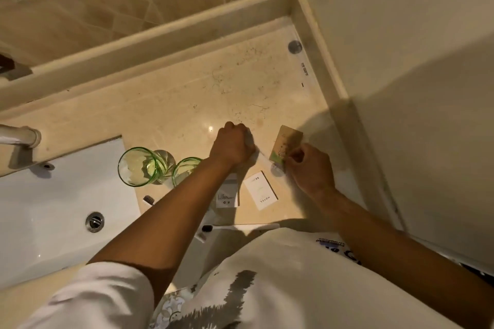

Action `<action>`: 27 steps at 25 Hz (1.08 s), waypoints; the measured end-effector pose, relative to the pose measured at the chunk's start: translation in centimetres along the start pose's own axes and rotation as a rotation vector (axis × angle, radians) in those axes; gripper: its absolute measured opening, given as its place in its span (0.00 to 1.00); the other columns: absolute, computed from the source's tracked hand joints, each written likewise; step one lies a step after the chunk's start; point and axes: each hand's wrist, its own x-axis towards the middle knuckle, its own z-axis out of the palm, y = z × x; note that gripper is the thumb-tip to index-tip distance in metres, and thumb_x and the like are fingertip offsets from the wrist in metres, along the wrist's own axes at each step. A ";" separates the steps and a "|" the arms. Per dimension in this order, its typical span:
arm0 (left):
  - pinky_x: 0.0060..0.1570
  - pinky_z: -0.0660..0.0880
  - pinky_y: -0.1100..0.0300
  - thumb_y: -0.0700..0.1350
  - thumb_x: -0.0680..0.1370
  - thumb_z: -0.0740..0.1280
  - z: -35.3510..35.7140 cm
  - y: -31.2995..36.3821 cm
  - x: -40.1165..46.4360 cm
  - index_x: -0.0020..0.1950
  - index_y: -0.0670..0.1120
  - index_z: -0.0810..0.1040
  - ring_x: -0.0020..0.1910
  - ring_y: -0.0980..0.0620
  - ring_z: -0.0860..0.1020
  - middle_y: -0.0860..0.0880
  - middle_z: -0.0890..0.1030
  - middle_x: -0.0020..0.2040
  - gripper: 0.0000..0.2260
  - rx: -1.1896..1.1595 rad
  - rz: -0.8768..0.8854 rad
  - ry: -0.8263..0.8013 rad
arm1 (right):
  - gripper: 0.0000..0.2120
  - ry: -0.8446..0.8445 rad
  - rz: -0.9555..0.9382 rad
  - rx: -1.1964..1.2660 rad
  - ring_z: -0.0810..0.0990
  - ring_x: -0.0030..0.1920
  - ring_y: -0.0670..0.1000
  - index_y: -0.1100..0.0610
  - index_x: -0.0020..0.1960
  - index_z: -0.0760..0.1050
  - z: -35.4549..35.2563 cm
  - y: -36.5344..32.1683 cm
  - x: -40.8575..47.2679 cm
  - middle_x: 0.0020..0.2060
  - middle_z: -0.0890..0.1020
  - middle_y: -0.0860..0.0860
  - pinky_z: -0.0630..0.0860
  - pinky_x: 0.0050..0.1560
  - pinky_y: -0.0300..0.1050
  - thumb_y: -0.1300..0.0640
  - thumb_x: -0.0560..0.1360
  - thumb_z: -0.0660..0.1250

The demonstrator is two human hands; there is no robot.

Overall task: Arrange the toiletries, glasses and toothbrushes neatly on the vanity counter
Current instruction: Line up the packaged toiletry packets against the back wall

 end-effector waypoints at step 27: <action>0.62 0.72 0.48 0.43 0.77 0.68 4.5 2.8 -3.6 0.68 0.41 0.74 0.68 0.36 0.67 0.38 0.69 0.68 0.20 0.116 -0.109 0.131 | 0.17 0.084 -0.328 -0.602 0.77 0.54 0.57 0.61 0.61 0.76 2.8 3.7 -4.3 0.56 0.78 0.59 0.73 0.53 0.45 0.50 0.78 0.63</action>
